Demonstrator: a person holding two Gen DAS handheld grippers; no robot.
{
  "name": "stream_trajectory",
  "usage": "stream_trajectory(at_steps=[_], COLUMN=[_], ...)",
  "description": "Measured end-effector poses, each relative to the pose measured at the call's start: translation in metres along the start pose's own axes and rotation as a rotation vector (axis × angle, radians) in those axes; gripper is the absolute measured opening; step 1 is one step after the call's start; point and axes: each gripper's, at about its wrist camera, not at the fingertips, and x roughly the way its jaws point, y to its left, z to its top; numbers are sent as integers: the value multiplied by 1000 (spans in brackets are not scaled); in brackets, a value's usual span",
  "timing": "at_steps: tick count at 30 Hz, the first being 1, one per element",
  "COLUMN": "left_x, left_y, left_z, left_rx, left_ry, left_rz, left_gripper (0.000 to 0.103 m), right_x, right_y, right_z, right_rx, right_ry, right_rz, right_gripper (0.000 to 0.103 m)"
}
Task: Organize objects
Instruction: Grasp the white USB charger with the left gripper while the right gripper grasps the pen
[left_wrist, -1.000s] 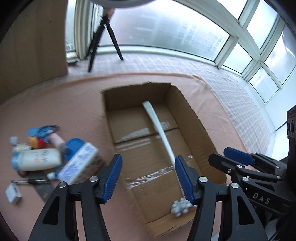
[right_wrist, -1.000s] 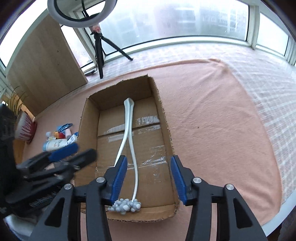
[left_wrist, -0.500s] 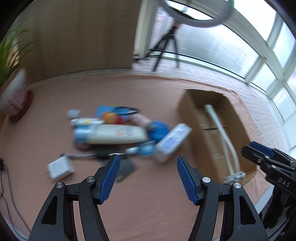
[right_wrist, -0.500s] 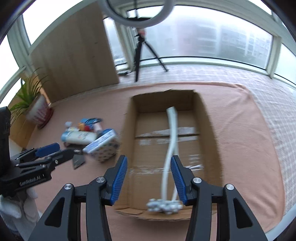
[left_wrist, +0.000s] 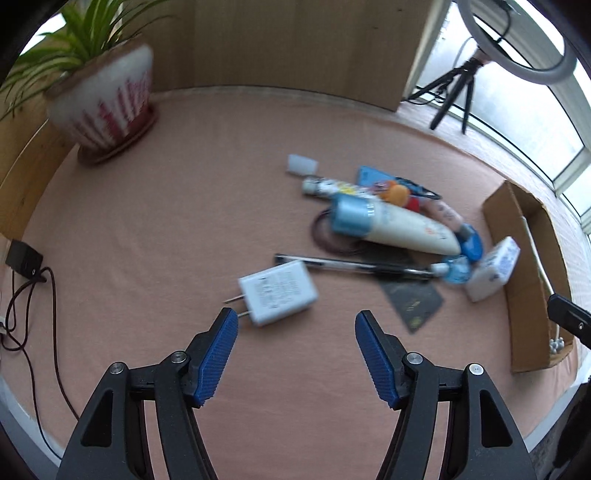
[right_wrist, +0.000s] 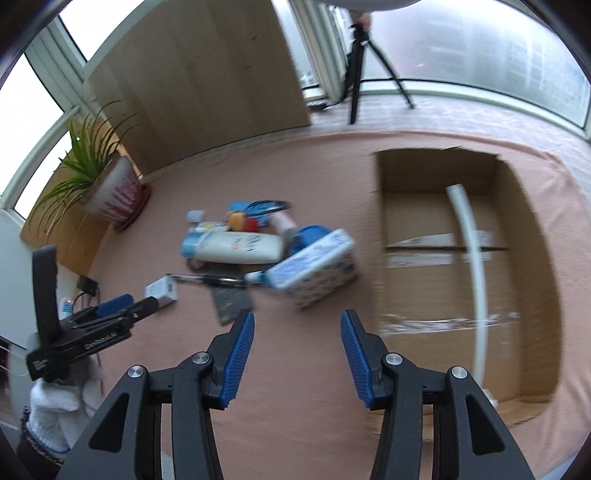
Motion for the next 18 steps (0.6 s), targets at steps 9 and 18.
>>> stream_trajectory(at_steps=[9, 18], left_x=[10, 26], left_y=[27, 24], left_z=[9, 16], left_rx=[-29, -28], left_ry=[14, 38], left_rz=[-16, -18], left_gripper=[76, 79], right_x=[46, 60], right_y=[29, 40], right_z=[8, 13], right_rx=[11, 10], right_ry=[83, 105], right_rz=[29, 22], right_gripper=[45, 45])
